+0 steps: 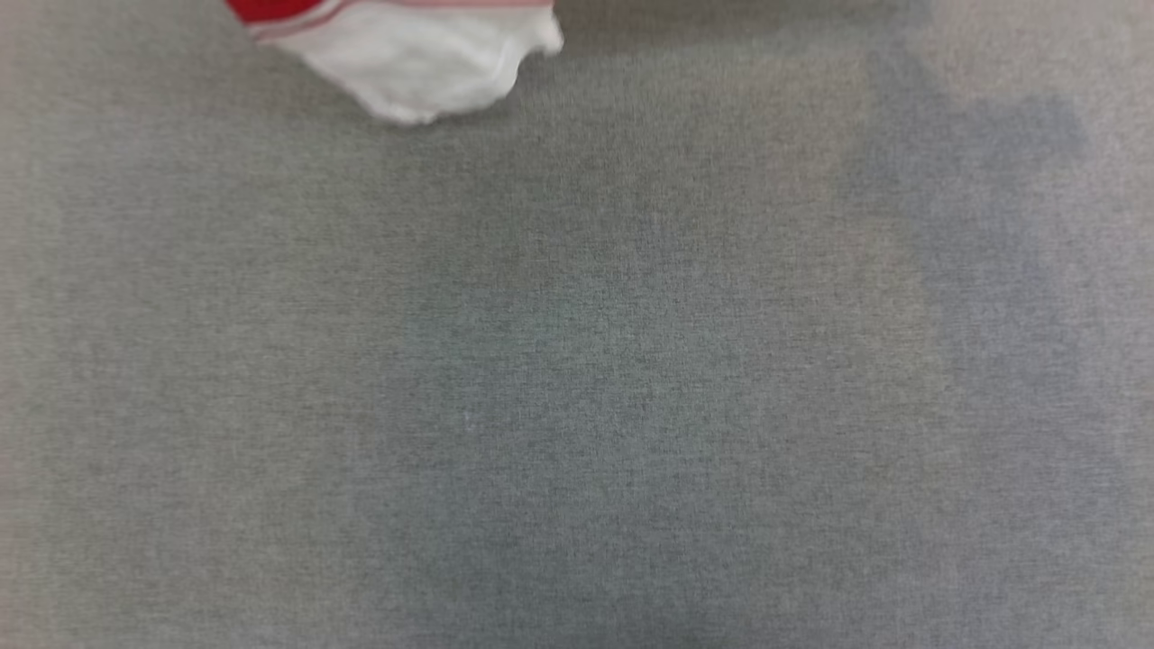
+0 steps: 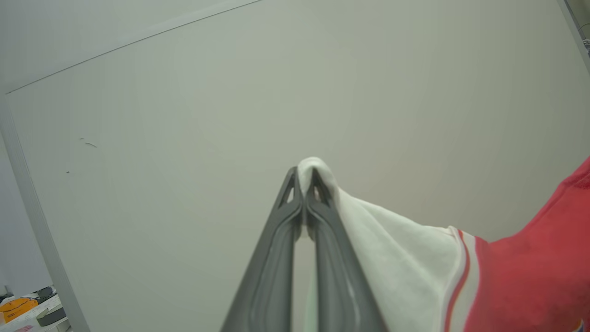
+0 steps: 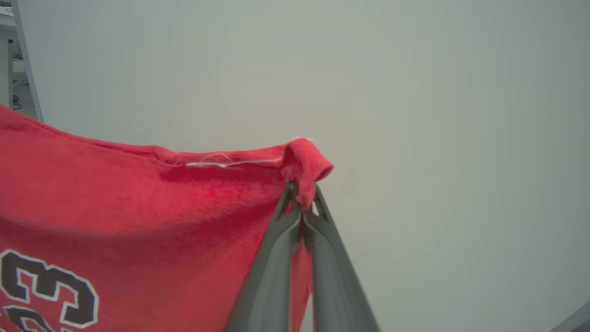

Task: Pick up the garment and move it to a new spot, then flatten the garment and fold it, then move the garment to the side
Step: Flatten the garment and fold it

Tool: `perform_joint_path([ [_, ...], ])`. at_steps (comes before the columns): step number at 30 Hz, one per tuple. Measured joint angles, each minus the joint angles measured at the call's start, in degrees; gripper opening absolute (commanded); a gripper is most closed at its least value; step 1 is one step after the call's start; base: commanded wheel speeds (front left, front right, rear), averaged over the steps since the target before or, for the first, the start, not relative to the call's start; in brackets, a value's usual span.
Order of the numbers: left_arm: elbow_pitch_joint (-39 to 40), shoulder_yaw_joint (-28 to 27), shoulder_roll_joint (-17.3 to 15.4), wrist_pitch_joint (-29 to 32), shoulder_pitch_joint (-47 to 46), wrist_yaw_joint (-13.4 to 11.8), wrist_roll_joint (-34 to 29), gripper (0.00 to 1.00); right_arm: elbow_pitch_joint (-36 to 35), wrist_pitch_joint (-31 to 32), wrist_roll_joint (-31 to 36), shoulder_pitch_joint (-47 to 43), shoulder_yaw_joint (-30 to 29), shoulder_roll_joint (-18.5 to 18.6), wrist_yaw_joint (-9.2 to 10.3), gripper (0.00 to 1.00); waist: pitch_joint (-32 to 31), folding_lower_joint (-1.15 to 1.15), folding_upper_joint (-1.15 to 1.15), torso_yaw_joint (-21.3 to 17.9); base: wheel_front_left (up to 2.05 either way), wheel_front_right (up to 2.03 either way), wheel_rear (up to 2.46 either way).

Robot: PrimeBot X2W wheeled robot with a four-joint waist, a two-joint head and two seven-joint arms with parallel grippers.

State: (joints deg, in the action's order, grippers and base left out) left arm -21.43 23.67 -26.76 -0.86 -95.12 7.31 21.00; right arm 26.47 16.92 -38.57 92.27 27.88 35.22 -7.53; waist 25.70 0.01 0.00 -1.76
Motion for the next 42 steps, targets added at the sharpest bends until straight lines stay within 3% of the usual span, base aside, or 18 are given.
perform_joint_path([
  [8, 0.3, 0.0, 0.2, 0.9, -6.0, -0.6, -1.2, 0.00, 10.0, -5.9, 1.1, 10.1, 2.1, -3.9, 0.00, 0.00, 6.4, 0.00, 0.00, -1.2, 0.00, 0.00, 0.00],
  [20, -1.2, -0.2, -0.3, -0.3, -3.6, -1.5, 0.3, 0.00, 17.5, -11.1, -3.2, 10.4, 8.5, -5.0, 0.00, 0.00, 11.2, 0.01, 0.00, -2.3, 0.00, 0.00, 0.00],
  [29, -6.9, 1.2, 0.8, -5.3, 7.0, -1.5, 2.8, 0.00, 21.2, -16.6, -9.2, 0.5, 13.3, -9.2, 0.00, 0.00, 8.4, 0.00, 0.00, -2.2, 0.00, 0.00, 0.00],
  [36, -9.6, 2.8, 1.2, -10.6, 18.6, -1.2, 4.0, 0.00, 20.0, -21.0, -12.4, -11.2, 18.5, -7.7, 0.00, 0.00, 4.8, 0.00, 0.00, -1.7, 0.00, 0.00, 0.00],
  [42, -9.5, 2.5, -0.7, -12.9, 32.0, -1.0, 6.5, 0.00, 18.5, -23.9, -15.2, -20.8, 22.8, -7.3, 0.00, 0.00, 1.0, 0.00, 0.00, -1.6, 0.00, 0.00, 0.00],
])
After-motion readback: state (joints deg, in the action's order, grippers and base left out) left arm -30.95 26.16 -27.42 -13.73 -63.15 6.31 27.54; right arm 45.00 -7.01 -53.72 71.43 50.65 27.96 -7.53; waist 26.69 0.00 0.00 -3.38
